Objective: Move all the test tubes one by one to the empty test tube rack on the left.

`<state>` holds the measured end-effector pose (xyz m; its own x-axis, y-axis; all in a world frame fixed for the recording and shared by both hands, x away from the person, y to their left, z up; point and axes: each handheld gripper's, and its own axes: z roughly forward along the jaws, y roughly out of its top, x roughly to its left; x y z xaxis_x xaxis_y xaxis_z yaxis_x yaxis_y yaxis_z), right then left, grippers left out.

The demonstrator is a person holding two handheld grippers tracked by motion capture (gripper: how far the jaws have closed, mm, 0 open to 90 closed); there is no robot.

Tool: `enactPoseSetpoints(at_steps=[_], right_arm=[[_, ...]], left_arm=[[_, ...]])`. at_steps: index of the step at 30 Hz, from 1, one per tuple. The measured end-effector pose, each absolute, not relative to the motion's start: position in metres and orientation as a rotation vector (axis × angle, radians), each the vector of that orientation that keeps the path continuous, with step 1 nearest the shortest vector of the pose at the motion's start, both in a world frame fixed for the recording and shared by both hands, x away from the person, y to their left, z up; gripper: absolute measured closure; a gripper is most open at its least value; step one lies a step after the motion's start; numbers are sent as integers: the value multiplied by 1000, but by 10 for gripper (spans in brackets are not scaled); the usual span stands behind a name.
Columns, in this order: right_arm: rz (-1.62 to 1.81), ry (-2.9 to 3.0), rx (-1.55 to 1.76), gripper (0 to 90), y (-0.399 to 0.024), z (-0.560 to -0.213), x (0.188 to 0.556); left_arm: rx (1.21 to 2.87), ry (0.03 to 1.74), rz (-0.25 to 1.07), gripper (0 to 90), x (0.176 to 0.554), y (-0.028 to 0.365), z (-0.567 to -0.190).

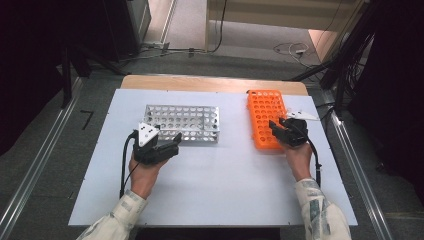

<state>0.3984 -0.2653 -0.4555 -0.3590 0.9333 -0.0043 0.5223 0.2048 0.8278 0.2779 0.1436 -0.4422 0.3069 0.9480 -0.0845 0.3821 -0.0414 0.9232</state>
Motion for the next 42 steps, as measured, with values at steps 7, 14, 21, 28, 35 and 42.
enactPoseSetpoints(at_steps=[7,14,21,28,35,42], right_arm=[[1037,1946,1380,602,-264,-460,408],[1011,1940,1380,667,-260,-462,414],[998,1942,1385,713,-259,-463,416],[1004,1936,1382,729,-260,-463,416],[1020,1923,1367,732,-259,-457,413],[1053,1894,1345,733,-261,-446,408]], left_arm=[[1606,1238,737,241,279,144,-442],[1606,1242,736,241,278,145,-442],[1612,1237,738,239,279,145,-443],[1623,1233,734,237,279,143,-444],[1623,1233,734,227,279,143,-444],[1625,1231,735,226,279,143,-444]])
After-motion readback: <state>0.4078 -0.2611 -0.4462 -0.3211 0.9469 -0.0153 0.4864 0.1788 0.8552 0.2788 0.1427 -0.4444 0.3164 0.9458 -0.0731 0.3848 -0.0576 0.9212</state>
